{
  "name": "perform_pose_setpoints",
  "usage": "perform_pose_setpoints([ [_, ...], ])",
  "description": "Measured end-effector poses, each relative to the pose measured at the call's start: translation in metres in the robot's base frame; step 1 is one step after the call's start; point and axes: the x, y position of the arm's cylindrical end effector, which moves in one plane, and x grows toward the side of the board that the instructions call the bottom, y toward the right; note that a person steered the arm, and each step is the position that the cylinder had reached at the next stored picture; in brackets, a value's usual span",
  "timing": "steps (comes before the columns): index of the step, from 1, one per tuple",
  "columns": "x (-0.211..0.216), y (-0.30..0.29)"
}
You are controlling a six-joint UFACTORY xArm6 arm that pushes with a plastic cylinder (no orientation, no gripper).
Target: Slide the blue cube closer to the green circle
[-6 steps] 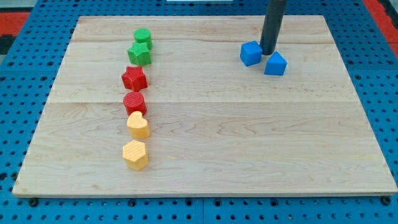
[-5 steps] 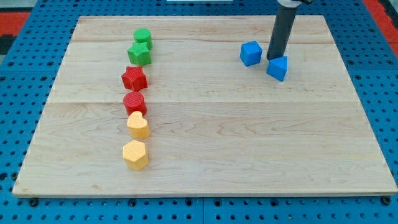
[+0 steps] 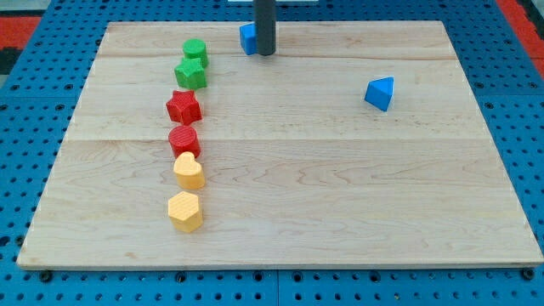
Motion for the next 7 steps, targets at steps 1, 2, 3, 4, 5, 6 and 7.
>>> perform_pose_setpoints([
  [1, -0.028, 0.024],
  [2, -0.045, -0.007],
  [3, -0.035, -0.027],
  [4, -0.013, -0.017],
  [5, -0.006, -0.027],
  [6, -0.017, -0.047],
  [7, -0.02, -0.062],
])
